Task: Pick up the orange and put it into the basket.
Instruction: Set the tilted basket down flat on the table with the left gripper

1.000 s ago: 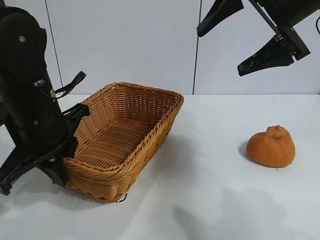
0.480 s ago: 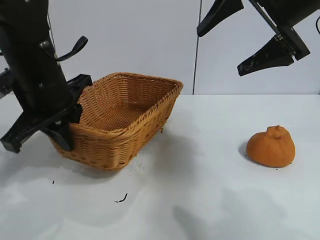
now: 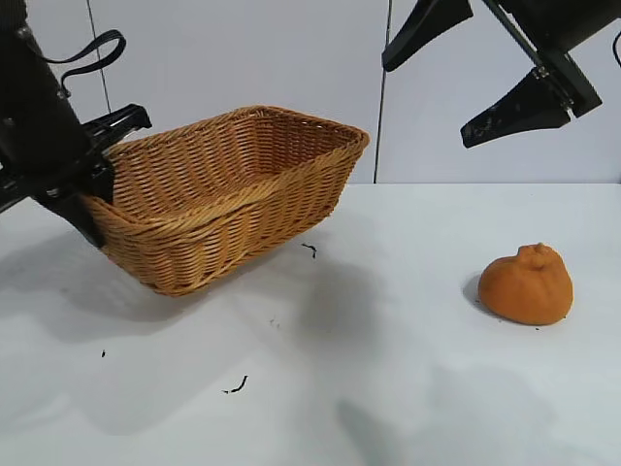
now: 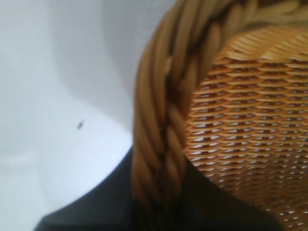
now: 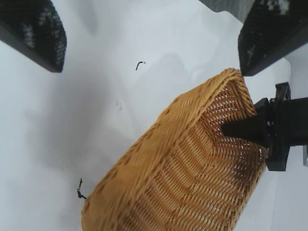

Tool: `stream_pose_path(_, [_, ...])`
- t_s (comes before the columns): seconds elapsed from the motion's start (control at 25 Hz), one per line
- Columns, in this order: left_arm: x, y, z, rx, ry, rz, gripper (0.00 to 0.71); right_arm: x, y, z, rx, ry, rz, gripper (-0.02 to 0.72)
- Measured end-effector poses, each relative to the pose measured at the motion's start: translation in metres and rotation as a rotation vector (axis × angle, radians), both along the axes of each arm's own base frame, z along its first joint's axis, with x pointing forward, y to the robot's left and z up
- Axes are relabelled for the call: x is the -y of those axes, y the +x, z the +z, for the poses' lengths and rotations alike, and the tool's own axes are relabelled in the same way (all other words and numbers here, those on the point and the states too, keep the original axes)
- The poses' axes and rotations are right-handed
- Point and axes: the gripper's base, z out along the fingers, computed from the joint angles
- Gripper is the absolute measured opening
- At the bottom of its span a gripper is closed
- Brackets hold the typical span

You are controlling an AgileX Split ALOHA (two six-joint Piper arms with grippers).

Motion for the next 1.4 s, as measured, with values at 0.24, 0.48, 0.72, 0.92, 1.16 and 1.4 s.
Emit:
stream_pose_path(0.24, [-0.01,0.014,-0.011,-0.076,0.072,-0.331,0.092,0.0,0.0,0.0,0.0,0.0,0.0,0.696])
stream_pose_path(0.48, [-0.002,0.036,-0.003,-0.037,0.079,-0.596,0.092,0.0,0.0,0.0,-0.001,0.0,0.001,0.696])
stream_pose_path(0.72, [0.0,0.041,-0.004,-0.009,0.076,-0.634,0.092,0.0,0.0,0.0,-0.002,0.0,0.002,0.696])
stream_pose_path(0.92, [0.002,0.045,-0.023,-0.038,0.063,-0.629,0.092,0.0,0.0,0.0,-0.002,0.0,0.002,0.696])
stream_pose_path(1.16, [0.002,0.051,-0.046,-0.03,0.074,-0.638,0.092,0.0,0.0,0.0,-0.002,-0.001,0.003,0.696])
stream_pose_path(1.4, [0.003,0.051,-0.055,-0.041,0.074,-0.668,0.092,0.0,0.0,0.0,-0.002,-0.001,0.003,0.696])
